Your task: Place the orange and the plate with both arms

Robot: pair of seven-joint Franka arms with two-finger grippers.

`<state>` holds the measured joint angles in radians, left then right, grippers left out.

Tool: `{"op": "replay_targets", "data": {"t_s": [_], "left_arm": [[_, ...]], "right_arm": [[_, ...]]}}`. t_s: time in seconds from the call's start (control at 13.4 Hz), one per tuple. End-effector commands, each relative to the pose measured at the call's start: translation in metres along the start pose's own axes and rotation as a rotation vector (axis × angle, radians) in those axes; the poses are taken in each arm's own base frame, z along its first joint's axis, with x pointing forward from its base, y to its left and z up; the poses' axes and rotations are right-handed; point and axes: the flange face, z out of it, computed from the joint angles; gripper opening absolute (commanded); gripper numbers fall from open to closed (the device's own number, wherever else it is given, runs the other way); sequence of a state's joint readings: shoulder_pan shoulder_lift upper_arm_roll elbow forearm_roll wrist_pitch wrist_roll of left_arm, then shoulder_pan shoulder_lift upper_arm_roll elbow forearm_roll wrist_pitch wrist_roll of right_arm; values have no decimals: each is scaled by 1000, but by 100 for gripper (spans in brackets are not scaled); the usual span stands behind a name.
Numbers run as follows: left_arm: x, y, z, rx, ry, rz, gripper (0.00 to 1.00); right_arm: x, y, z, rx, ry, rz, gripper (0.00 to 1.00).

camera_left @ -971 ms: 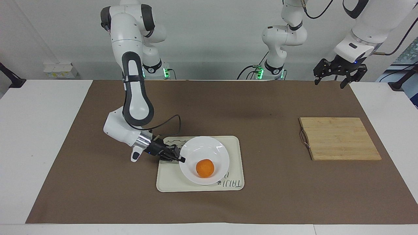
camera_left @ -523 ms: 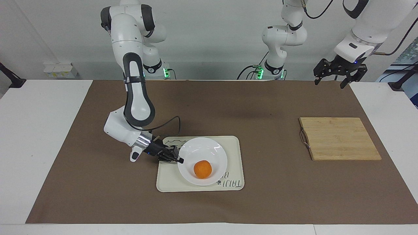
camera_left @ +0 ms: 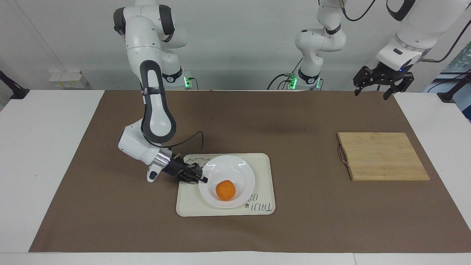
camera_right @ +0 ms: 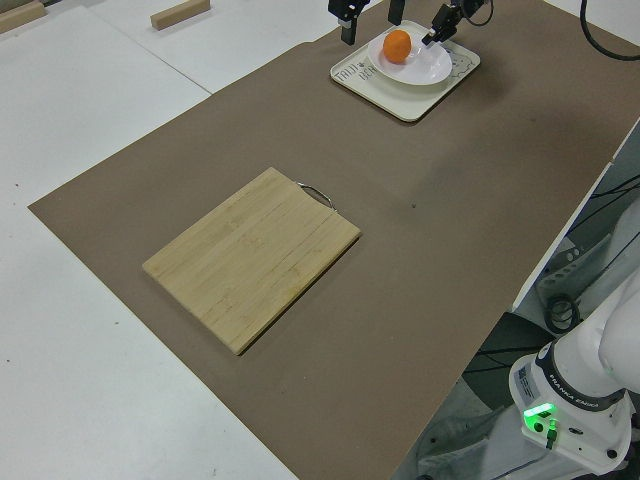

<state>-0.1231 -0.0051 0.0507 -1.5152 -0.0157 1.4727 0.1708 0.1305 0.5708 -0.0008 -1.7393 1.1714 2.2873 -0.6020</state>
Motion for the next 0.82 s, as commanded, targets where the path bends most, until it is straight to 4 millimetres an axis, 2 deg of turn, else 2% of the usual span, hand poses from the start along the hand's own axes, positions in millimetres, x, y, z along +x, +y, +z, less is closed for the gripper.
{"op": "replay_targets", "data": {"t_s": [0.0, 0.52, 0.75], "left_arm": [[-8, -2, -2, 15, -5, -13, 100], [-8, -2, -2, 17, -5, -13, 100], [-8, -2, -2, 16, -5, -13, 100]], "right_arm": [[4, -8, -12, -50, 3, -65, 100], [20, -20, -54, -174, -6, -152, 100], [26, -42, -77, -292, -17, -164, 100]]}}
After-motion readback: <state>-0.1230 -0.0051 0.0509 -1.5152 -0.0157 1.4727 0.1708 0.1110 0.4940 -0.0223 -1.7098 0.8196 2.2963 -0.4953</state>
